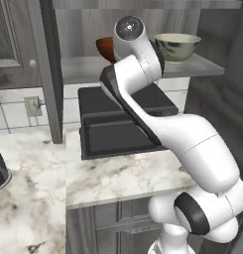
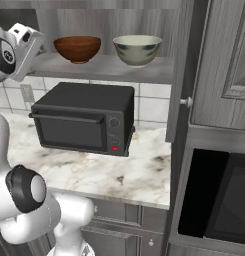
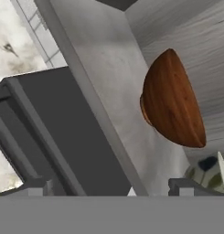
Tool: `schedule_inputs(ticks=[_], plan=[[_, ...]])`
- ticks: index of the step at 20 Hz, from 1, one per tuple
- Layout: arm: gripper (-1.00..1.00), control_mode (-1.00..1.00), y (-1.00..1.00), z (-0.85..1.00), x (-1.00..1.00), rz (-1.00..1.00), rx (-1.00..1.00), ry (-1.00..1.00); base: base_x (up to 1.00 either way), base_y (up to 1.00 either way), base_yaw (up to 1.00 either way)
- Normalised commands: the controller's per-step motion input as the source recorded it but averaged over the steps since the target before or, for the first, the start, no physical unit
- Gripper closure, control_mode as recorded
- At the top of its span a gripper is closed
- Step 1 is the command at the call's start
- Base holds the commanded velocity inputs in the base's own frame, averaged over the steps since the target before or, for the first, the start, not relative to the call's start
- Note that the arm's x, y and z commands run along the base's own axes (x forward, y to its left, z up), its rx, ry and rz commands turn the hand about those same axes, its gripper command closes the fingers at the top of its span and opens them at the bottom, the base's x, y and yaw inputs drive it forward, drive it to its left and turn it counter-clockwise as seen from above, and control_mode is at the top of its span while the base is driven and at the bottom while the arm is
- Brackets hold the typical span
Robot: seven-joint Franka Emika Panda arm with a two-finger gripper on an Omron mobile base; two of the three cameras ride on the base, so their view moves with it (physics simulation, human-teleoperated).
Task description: Move the bowls from the cabinet to the plates on the dining table.
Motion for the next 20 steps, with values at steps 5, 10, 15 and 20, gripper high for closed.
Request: schedule_inputs(ticks=[5,10,15,20], plan=[[-1.00,-1.00,-0.03,0.20,0.44,-0.07,-0.02,0.00,0.00,0.00,0.00],[-1.00,-1.00,0.00,0.24,0.45,-0.08,0.00,0.00,0.00,0.00,0.00],[-1.00,-1.00,-0.03,0.02,0.52,-0.06,-0.02,0.00,0.00,0.00,0.00],[-1.00,-1.00,-0.11,0.00,0.56,-0.04,-0.05,0.00,0.00,0.00,0.00]])
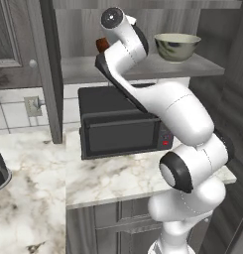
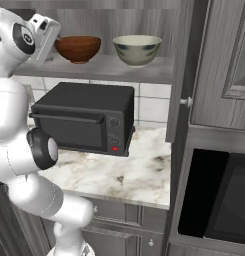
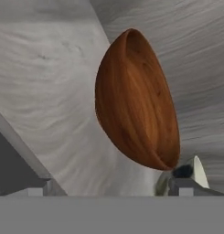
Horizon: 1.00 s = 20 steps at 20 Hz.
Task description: Move the bowls from the cabinet to the plates on the dining table.
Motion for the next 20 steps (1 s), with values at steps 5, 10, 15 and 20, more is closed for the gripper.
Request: schedule_inputs(ticks=[5,10,15,20], plan=[[-1.00,-1.00,-0.11,0.00,0.54,-0.02,-0.01,0.00,0.00,0.00,0.00],[-1.00,-1.00,-0.04,-0.11,0.36,0.00,0.00,0.00,0.00,0.00,0.00],[-1.00,-1.00,-0.01,-0.21,0.33,0.00,0.00,0.00,0.00,0.00,0.00],[-1.00,-1.00,0.00,-0.21,0.32,0.00,0.00,0.00,0.00,0.00,0.00]])
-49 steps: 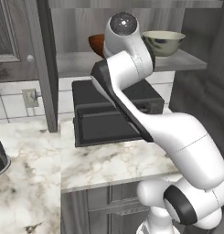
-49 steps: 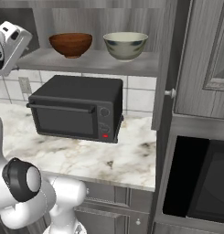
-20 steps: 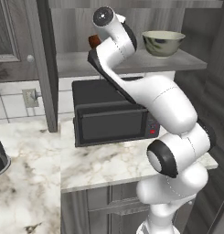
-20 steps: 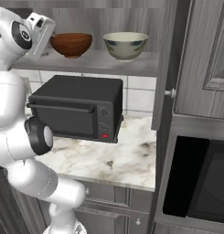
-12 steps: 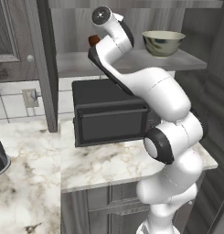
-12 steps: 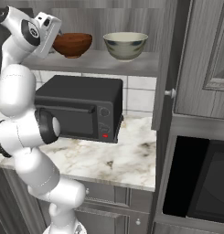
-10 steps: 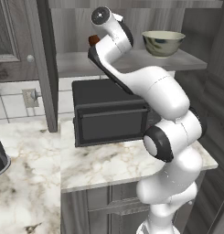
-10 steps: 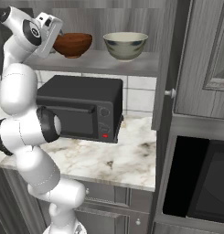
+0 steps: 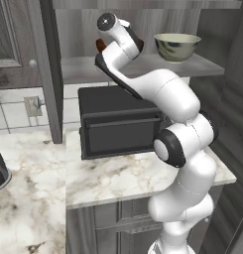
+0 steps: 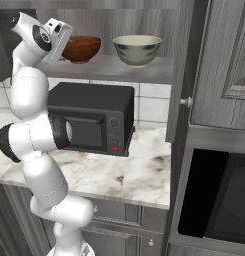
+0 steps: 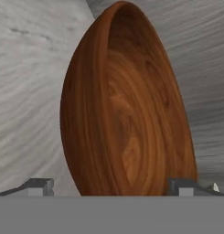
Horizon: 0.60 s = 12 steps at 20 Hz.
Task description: Move the bowls from the cabinet to the plates on the dining table.
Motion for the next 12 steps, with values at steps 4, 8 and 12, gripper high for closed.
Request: schedule_inputs(ticks=[4,8,12], plan=[[-1.00,-1.00,-0.04,-0.08,0.38,0.00,-0.01,0.00,0.00,0.00,0.00],[-1.00,-1.00,-0.05,-0.05,0.36,0.00,0.00,0.00,0.00,0.00,0.00],[-1.00,-1.00,0.00,-0.53,0.04,0.00,0.01,0.01,0.00,0.00,0.00]])
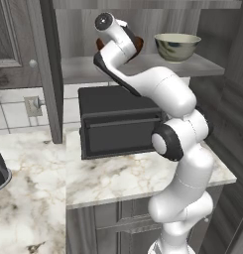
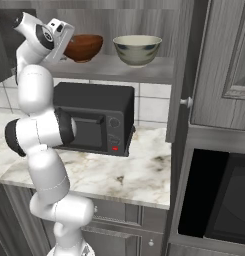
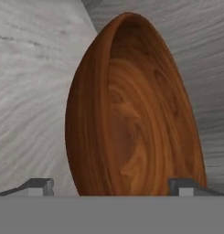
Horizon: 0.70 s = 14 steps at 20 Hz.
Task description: Move the bowls from the cabinet to the plates on the dining table.
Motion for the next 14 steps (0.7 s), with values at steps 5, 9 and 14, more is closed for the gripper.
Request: schedule_inputs(ticks=[5,9,14], plan=[[-1.00,-1.00,0.00,-0.61,-0.02,0.00,0.01,0.00,0.00,0.00,0.00],[-1.00,-1.00,0.00,-0.30,0.00,0.00,0.00,0.00,0.00,0.00,0.00],[1.00,-1.00,0.00,-0.04,0.00,0.00,0.00,0.00,0.00,0.00,0.00]])
